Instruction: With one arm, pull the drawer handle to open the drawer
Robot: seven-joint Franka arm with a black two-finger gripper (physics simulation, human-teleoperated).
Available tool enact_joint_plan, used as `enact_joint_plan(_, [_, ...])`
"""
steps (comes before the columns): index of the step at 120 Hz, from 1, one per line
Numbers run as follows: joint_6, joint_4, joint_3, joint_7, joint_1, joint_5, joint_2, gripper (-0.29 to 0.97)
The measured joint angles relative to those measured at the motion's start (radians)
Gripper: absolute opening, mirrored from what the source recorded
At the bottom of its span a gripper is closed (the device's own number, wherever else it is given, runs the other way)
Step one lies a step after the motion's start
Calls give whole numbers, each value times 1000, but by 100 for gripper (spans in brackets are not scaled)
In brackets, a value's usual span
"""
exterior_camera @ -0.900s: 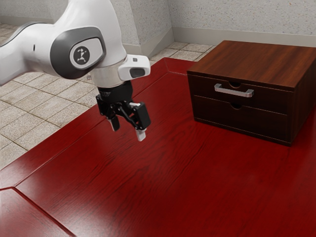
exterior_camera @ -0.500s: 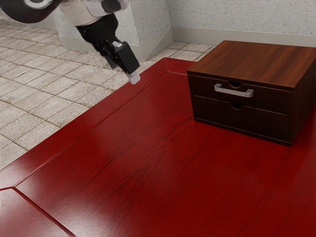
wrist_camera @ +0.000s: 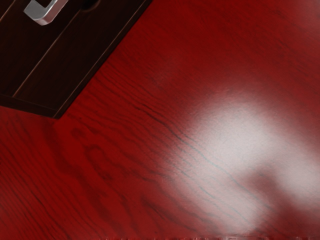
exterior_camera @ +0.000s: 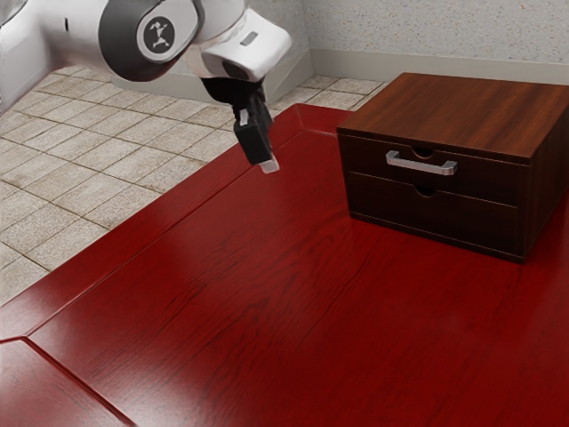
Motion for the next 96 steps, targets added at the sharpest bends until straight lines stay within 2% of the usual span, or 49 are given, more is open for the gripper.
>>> enact_joint_plan(24, [39, 0, 4, 170, 6, -8, 82, 68])
enact_joint_plan(44, [103, 27, 5, 315, -5, -44, 155, 68])
enact_joint_plan(64, [168, 108, 62, 424, -87, -58, 249, 68])
enact_joint_plan(96, [239, 256, 65, 540, -68, -81, 394, 68])
